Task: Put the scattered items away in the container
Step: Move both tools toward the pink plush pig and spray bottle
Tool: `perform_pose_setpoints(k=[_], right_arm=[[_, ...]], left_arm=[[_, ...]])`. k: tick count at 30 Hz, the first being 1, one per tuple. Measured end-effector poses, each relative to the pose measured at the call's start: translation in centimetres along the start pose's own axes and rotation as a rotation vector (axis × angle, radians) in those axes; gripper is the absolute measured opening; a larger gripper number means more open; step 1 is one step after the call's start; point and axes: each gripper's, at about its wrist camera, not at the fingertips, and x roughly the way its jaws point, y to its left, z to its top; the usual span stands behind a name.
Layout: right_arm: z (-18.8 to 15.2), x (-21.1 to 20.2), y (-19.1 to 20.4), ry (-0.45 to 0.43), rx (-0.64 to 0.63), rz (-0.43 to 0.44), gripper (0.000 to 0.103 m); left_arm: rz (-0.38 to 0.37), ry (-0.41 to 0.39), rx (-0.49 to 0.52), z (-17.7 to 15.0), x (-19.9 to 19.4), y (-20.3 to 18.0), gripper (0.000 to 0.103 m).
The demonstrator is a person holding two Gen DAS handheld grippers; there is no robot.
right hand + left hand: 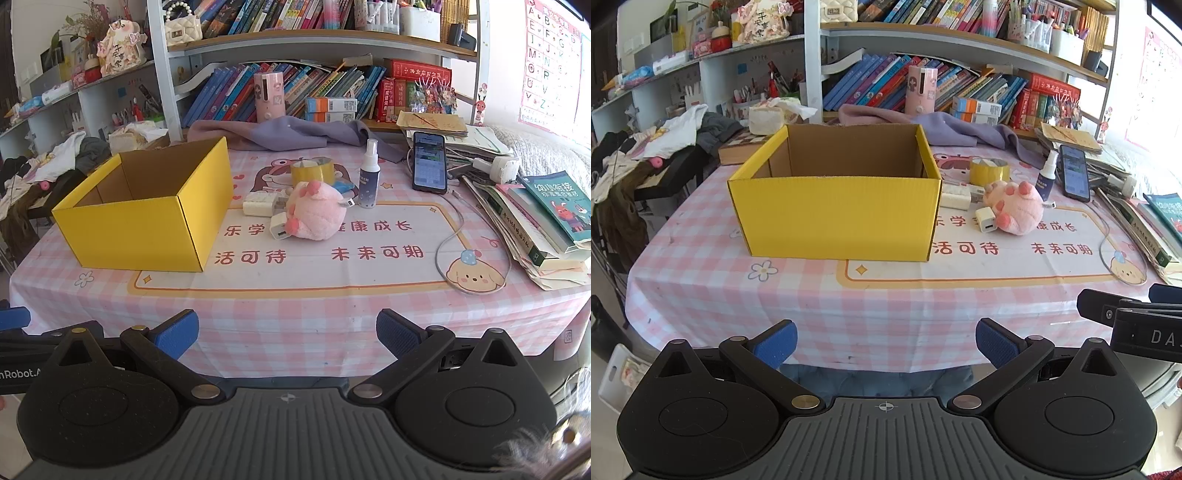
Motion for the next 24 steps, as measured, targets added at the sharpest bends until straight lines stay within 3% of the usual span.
perform_pose_setpoints(k=[24], right_arm=[[0.04, 0.73, 0.84, 0.009, -0.014, 0.002, 0.103]], left_arm=[[0.003, 0.003, -0.004, -0.08, 0.38, 0.51, 0.103]])
